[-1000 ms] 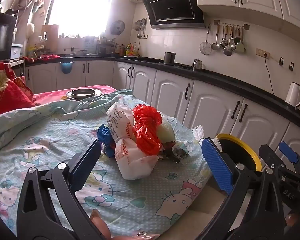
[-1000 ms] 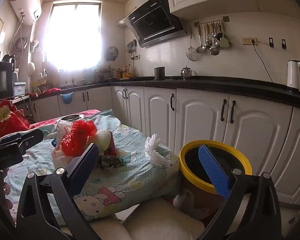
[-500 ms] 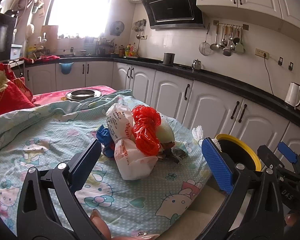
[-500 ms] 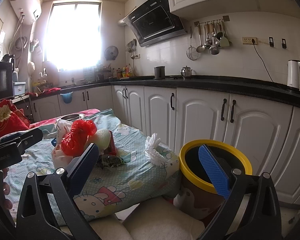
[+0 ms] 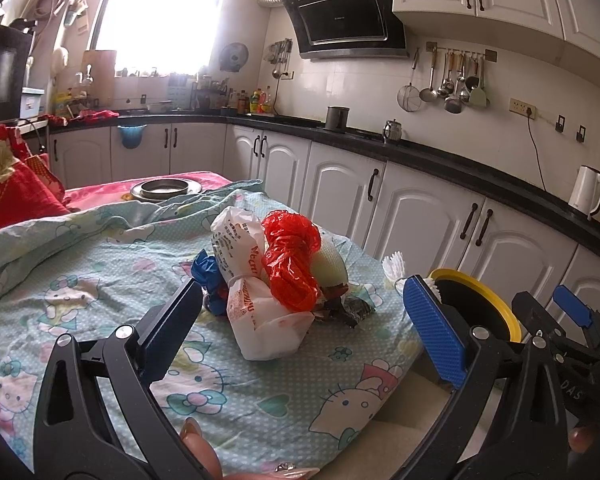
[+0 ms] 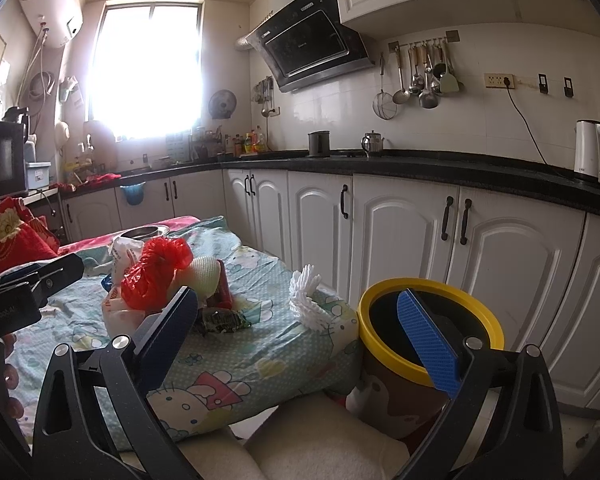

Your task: Collect trash

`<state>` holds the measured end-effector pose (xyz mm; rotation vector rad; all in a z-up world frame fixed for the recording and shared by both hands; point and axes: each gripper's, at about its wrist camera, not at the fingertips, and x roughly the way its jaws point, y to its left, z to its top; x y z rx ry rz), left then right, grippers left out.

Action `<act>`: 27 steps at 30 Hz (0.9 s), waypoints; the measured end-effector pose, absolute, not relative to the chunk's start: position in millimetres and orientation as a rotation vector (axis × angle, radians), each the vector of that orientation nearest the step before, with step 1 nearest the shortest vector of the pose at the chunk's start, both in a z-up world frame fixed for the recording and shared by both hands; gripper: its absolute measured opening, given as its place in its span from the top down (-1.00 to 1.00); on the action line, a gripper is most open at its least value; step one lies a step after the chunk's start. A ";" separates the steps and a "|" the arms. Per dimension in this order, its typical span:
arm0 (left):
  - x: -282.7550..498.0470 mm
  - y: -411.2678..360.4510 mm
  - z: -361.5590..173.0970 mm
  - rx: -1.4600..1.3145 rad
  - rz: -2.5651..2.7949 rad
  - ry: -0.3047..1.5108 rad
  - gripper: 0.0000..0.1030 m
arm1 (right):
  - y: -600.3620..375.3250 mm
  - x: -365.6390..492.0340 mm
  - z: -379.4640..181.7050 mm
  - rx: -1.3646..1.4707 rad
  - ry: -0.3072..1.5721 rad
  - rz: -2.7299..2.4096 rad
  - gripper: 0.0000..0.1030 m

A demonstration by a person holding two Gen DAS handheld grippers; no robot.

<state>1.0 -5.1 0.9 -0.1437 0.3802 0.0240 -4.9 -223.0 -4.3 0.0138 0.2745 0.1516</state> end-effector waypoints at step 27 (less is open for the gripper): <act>44.9 3.7 7.6 -0.094 0.036 0.478 -0.79 | -231.5 30.3 -4.6 -0.040 0.311 0.178 -0.88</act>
